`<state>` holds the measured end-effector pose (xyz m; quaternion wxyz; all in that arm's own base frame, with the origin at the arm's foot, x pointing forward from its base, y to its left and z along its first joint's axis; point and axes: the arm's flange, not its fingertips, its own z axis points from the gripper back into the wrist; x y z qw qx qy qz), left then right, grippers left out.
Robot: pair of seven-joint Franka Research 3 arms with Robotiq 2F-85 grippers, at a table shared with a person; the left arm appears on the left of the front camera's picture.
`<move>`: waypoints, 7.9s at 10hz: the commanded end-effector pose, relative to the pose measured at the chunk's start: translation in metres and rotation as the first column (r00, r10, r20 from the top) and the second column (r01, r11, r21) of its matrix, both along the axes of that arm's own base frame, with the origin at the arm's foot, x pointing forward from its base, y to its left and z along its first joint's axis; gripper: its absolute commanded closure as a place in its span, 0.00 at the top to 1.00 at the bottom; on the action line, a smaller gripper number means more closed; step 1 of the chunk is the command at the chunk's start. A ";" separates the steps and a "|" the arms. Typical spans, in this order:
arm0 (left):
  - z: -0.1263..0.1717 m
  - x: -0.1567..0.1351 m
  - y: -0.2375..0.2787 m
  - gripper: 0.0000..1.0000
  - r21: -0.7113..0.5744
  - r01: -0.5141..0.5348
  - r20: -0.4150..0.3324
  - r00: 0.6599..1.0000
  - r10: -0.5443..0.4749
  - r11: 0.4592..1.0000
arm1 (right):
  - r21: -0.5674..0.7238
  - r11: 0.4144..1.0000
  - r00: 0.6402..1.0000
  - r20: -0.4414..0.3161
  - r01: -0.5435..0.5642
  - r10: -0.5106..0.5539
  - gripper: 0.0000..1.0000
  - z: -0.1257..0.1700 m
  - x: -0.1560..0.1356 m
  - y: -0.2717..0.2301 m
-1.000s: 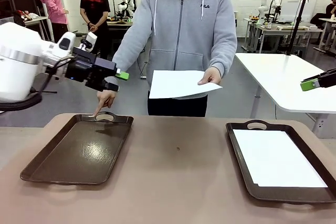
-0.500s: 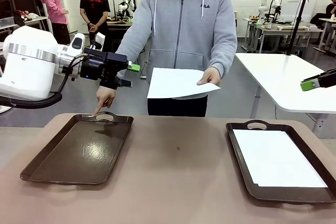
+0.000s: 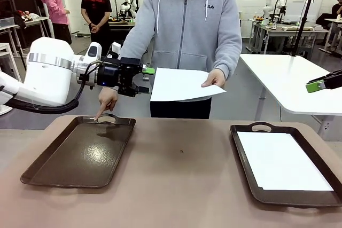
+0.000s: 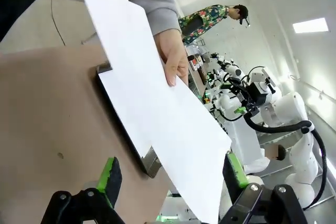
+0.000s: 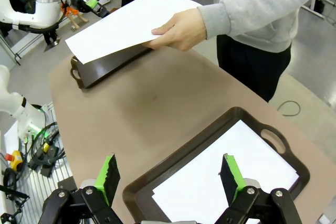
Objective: Sort the A4 documents.
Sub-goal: Receive the A4 Paper, then place the A4 Paper in the designated Handle tray.
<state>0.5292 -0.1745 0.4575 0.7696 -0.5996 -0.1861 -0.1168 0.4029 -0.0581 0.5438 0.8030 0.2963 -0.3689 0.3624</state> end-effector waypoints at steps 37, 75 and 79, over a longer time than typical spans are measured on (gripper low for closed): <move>-0.008 0.023 -0.017 0.00 -0.158 0.074 -0.176 0.979 -0.101 0.985 | 0.012 1.000 1.000 0.007 -0.003 0.003 1.00 0.000 0.000 0.000; -0.087 -0.003 0.223 0.01 0.721 0.042 -0.261 0.941 0.214 0.692 | 0.012 1.000 1.000 0.007 -0.003 0.003 1.00 0.000 0.000 0.000; -0.090 0.006 0.220 0.01 0.723 0.046 -0.247 0.949 0.195 0.690 | 0.012 1.000 1.000 0.007 -0.003 0.003 1.00 0.000 0.000 0.000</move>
